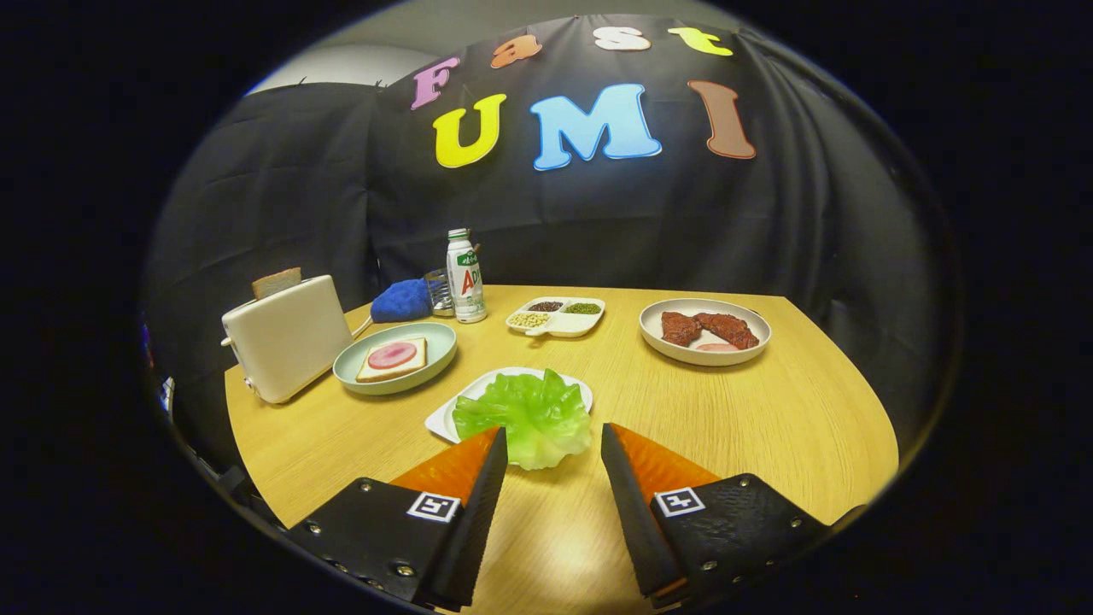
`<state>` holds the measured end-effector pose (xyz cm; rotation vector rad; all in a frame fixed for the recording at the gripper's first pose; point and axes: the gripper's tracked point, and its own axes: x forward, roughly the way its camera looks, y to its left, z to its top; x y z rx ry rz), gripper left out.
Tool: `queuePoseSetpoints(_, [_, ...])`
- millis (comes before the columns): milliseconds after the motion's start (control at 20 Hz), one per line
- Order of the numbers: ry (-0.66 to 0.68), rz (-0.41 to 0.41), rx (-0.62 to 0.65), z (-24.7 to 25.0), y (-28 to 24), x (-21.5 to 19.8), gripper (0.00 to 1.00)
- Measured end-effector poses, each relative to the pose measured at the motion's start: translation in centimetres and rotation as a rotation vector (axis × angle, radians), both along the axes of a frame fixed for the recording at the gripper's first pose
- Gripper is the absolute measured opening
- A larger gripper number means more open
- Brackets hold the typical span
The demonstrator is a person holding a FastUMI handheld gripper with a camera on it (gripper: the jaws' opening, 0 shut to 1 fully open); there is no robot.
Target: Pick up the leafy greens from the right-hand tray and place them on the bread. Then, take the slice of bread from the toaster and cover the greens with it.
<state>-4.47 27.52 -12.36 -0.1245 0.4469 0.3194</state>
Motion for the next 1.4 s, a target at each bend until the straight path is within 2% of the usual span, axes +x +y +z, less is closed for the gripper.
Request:
queuePoseSetpoints(500, [0.079,0.021,-0.143,-3.2,0.7,1.6,0.69])
queuePoseSetpoints(650, [0.095,0.031,-0.169,-3.8,0.9,1.4,0.62])
queuePoseSetpoints(750, [0.143,0.05,-0.181,-4.8,1.0,1.3,0.37])
queuePoseSetpoints(800, [0.165,0.067,-0.191,-5.4,1.2,1.1,0.38])
queuePoseSetpoints(900, [0.174,0.058,-0.152,-5.0,1.4,0.9,0.05])
queuePoseSetpoints(1050, [0.144,0.07,-0.116,-4.2,1.9,1.1,0.05])
queuePoseSetpoints(1100, [0.126,0.078,-0.116,-4.1,2.0,1.0,0.0])
queuePoseSetpoints(1400, [0.024,0.097,-0.115,-1.5,2.7,0.5,0.0])
